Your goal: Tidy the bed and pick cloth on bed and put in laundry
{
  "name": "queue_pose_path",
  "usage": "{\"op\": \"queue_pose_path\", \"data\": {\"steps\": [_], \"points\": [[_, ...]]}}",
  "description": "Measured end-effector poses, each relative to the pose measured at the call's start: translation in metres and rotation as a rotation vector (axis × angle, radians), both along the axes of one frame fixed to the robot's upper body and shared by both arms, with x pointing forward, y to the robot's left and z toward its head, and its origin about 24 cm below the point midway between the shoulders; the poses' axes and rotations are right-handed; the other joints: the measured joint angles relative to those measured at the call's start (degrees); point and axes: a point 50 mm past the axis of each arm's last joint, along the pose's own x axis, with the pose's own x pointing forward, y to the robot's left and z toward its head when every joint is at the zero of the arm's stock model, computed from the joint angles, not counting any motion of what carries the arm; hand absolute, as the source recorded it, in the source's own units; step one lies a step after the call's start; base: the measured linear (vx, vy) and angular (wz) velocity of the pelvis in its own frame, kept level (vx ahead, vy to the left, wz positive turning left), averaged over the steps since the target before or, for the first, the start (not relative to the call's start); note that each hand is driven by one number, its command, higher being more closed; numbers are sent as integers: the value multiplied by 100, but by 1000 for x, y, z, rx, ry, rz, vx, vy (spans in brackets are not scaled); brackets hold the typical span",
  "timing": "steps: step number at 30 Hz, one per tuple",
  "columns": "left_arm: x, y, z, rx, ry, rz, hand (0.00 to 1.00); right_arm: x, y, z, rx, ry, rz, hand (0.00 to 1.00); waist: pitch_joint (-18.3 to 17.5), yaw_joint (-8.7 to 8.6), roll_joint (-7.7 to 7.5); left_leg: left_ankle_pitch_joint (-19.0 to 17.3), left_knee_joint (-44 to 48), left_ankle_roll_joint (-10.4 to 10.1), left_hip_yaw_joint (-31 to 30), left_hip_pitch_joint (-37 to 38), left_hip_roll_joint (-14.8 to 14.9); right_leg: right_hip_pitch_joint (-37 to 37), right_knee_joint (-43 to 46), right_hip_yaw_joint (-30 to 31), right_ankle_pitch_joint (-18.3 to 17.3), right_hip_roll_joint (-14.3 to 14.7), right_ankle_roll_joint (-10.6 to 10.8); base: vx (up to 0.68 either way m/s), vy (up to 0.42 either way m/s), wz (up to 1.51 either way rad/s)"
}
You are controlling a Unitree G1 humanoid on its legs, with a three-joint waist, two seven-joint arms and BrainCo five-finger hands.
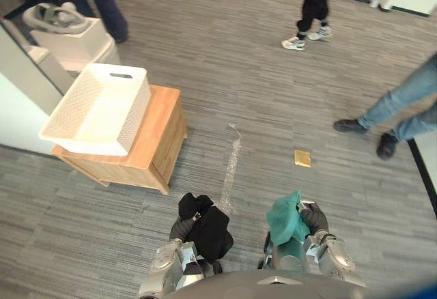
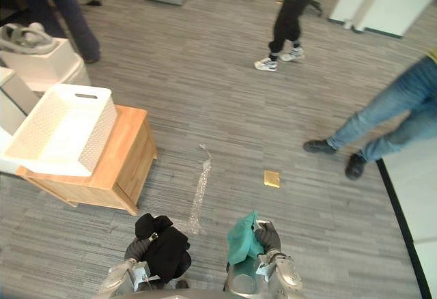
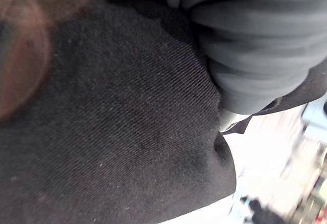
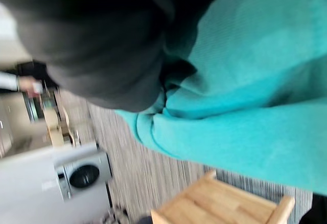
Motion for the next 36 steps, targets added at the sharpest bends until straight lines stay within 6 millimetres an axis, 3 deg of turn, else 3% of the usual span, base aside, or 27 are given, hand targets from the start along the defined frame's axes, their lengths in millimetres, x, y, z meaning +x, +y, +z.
{"op": "queue_pose_path", "data": {"steps": [1, 2, 4, 5, 6, 7, 8, 9, 10, 11, 12, 13, 15, 17, 19, 20, 21, 22, 23, 24, 26, 28, 29, 30, 32, 34, 36], "points": [[1, 2, 2, 5, -9, -2, 100, 0, 0, 0, 1, -1, 1, 100, 2, -18, 6, -58, -2, -92, -195, 13, 64, 6, -963, 187, 369, 126, 68, 487, -421, 107], [-4, 5, 1, 11, 2, -3, 100, 2, 0, 1, 6, -9, -2, 100, 14, 7, -56, -187, 2, -243, -401, 81, 82, -49, -1969, 510, 757, 137, 286, 396, -377, 96], [-13, 8, -2, 20, 25, -2, 100, 4, 0, 2, 10, -17, -6, 100, 18, 44, -145, -450, 41, -479, -498, 265, 74, -109, -1963, 676, 748, 33, 329, 348, -372, 72], [-20, 13, -4, 29, 46, 2, 100, 3, -1, 2, 10, -15, -10, 100, -11, 88, -217, -714, 159, -600, -525, 432, 116, -39, -1860, 727, 1025, -2, 283, 395, -436, 48], [-23, 11, -5, 23, 57, 13, 100, 3, -4, 2, -1, -13, -12, 100, -15, 158, -41, -929, 328, -735, -535, 523, 315, 3, -1635, 715, 1394, 145, 186, 484, -509, 32], [-31, 6, -8, 1, 74, 20, 100, 8, -8, 5, -5, -28, -13, 100, -112, 211, 248, -993, 616, -824, -517, 477, 564, 16, -1481, 625, 1466, 378, 60, 484, -484, 22], [-32, 2, -8, -19, 70, 25, 100, 18, -9, 9, -12, -55, -2, 100, -103, 241, 354, -849, 1210, -831, -465, 272, 684, 124, -1464, 475, 1417, 440, -132, 391, -404, 21], [-32, 0, -9, -28, 70, 28, 100, 21, -8, 11, -14, -66, 7, 100, -92, 256, 359, -704, 1634, -798, -466, 97, 708, 199, -1461, 432, 1362, 444, -219, 349, -416, 23], [-32, -2, -8, -47, 54, 54, 100, 25, -6, 13, -14, -78, 22, 100, -73, 273, 377, -233, 2730, -753, -463, -378, 802, 420, -1489, 313, 1233, 483, -366, 312, -391, 29], [-28, -2, -5, -74, 19, 85, 100, 24, -4, 13, -15, -76, 42, 100, -20, 277, 457, 565, 3790, -715, -410, -826, 1022, 809, -1642, 185, 1082, 549, -421, 312, -346, 30], [-27, -2, -5, -77, 11, 94, 100, 23, -3, 12, -13, -75, 55, 100, 15, 289, 446, 1082, 4153, -696, -308, -951, 1184, 1050, -1805, 128, 1043, 600, -449, 346, -269, 30], [-25, -1, -4, -75, -1, 96, 100, 22, 0, 12, -7, -77, 73, 100, 32, 310, 479, 1106, 4690, -671, -11, -1152, 1469, 1451, -2013, 18, 983, 631, -534, 277, -193, 27], [-18, -4, -1, -74, -24, 72, 100, 21, -3, 11, -24, -79, 92, 100, 61, 254, 501, 664, 4870, -635, 548, -1505, 1665, 1786, -2190, -175, 845, 605, -569, 281, -246, 40], [-14, -6, 2, -85, -47, 55, 100, 21, -7, 12, -33, -83, 99, 100, 73, 262, 486, 425, 4213, -694, 1151, -1656, 1610, 2052, -2409, -373, 795, 594, -581, 236, -182, 41], [-13, -10, 3, -105, -60, 46, 100, 23, -6, 13, -44, -91, 112, 100, 79, 267, 474, 395, 2533, -694, 2158, -1581, 1312, 2343, -2604, -818, 735, 575, -516, 258, -95, 73], [-12, -12, 4, -113, -64, 44, 100, 24, -6, 13, -47, -93, 114, 100, 77, 262, 478, 417, 2167, -668, 2424, -1544, 1235, 2399, -2606, -957, 717, 571, -533, 308, -41, 110], [-12, -16, 4, -125, -67, 44, 100, 25, -7, 14, -52, -96, 111, 100, 63, 246, 488, 668, 1384, -536, 2934, -1455, 1054, 2516, -2584, -1281, 613, 572, -475, 334, -3, 134], [-12, -20, 4, -135, -65, 44, 100, 26, -7, 15, -55, -97, 109, 100, 34, 243, 484, 783, 875, -73, 3270, -1377, 915, 2623, -2493, -1554, 455, 564, -379, 285, 15, 140], [-13, -21, 4, -138, -65, 45, 100, 28, -7, 15, -55, -100, 109, 100, -14, 243, 474, 797, 699, -2, 3280, -1312, 811, 2623, -2401, -1668, 346, 524, -334, 263, 46, 125], [-12, -20, 5, -137, -75, 44, 100, 31, -6, 17, -56, -108, 105, 100, -63, 301, 360, 845, 387, 93, 3193, -1296, 608, 2573, -2232, -1823, 190, 433, -265, 235, 53, 89], [-15, -15, 5, -109, -73, 34, 100, 43, -1, 23, -54, -142, 116, 100, -116, 439, 265, 856, 70, 109, 2981, -1192, 315, 2629, -2070, -2016, 4, 250, -104, 231, 45, 67], [-17, -16, 4, -112, -73, 5, 100, 53, 2, 30, -62, -183, 119, 100, -131, 462, 248, 829, -133, 110, 2800, -1045, 65, 2694, -1684, -2084, -224, 5, 93, 207, 48, 63], [-16, -18, 4, -120, -77, -17, 100, 57, 0, 34, -73, -207, 102, 100, -134, 412, 265, 662, -240, 124, 2583, -910, -50, 2575, -873, -2039, -453, -245, 292, 240, 62, 90], [-15, -19, 5, -116, -80, -36, 100, 57, -1, 34, -78, -212, 91, 100, -125, 392, 258, 610, -237, 97, 2447, -845, -125, 2411, -200, -1957, -540, -452, 301, 267, 51, 116], [-12, -15, 6, -94, -83, -111, 100, 61, -3, 38, -93, -235, 59, 100, -11, 284, 50, 467, -213, 207, 1777, -464, -393, 1484, 2598, -1356, -229, -1225, -140, 290, 3, 133], [-10, -8, 5, -62, -59, -148, 100, 64, -7, 45, -101, -274, 36, 100, -1, 217, 16, 393, -194, 239, 1298, -275, -387, 1032, 3060, -867, -457, -1089, -230, 315, -90, 135], [-9, -5, 4, -45, -49, -164, 100, 73, -12, 69, -107, -388, 9, 100, 33, 130, 68, 336, -224, 180, 883, -116, -308, 650, 2454, -389, -624, -644, -214, 299, -123, 119]]}}
